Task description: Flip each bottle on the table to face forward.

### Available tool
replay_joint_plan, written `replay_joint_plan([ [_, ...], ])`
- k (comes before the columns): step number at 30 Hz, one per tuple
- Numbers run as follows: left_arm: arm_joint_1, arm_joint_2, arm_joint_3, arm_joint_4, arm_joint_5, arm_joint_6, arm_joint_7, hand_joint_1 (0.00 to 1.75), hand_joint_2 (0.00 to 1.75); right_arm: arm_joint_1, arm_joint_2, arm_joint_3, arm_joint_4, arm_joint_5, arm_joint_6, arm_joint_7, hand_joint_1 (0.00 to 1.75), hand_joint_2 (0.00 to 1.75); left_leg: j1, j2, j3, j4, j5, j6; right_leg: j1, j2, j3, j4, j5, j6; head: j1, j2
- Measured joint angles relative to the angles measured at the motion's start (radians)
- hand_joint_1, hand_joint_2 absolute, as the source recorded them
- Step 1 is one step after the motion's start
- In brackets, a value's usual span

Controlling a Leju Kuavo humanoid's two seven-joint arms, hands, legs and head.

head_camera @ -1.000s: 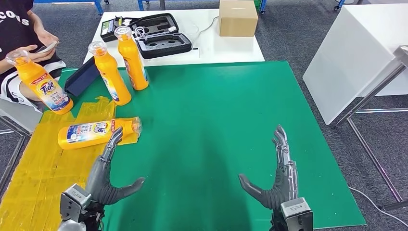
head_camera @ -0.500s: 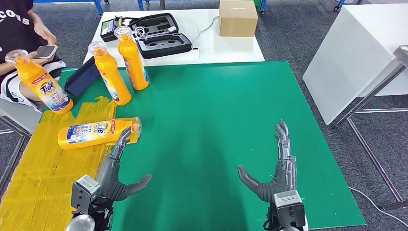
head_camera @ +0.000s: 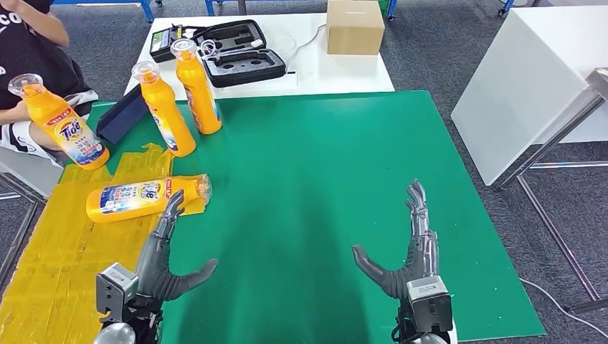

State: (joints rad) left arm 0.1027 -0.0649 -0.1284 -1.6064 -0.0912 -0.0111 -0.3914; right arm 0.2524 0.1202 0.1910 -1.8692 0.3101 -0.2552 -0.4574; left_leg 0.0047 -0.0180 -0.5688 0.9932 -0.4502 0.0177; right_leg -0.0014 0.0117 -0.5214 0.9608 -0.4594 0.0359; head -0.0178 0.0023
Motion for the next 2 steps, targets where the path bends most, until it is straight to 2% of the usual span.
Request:
replay_joint_plan([
  [1,0.0,0.0,0.001,0.0,0.0,0.0,0.0,0.0,1.75,-0.001,0.0,0.0,0.001,0.0,0.0,0.0,0.0,1.31,0.0,0.0,0.0,0.0,0.0,0.0,0.0,0.0,0.0,0.0,0.0,0.0,0.0,0.0],
  [2,0.0,0.0,0.001,0.0,0.0,0.0,0.0,0.0,1.75,-0.001,0.0,-0.001,0.001,0.0,0.001,0.0,0.0,1.16,0.0,0.0,0.0,0.0,0.0,0.0,0.0,0.0,0.0,0.0,0.0,0.0,0.0,0.0],
])
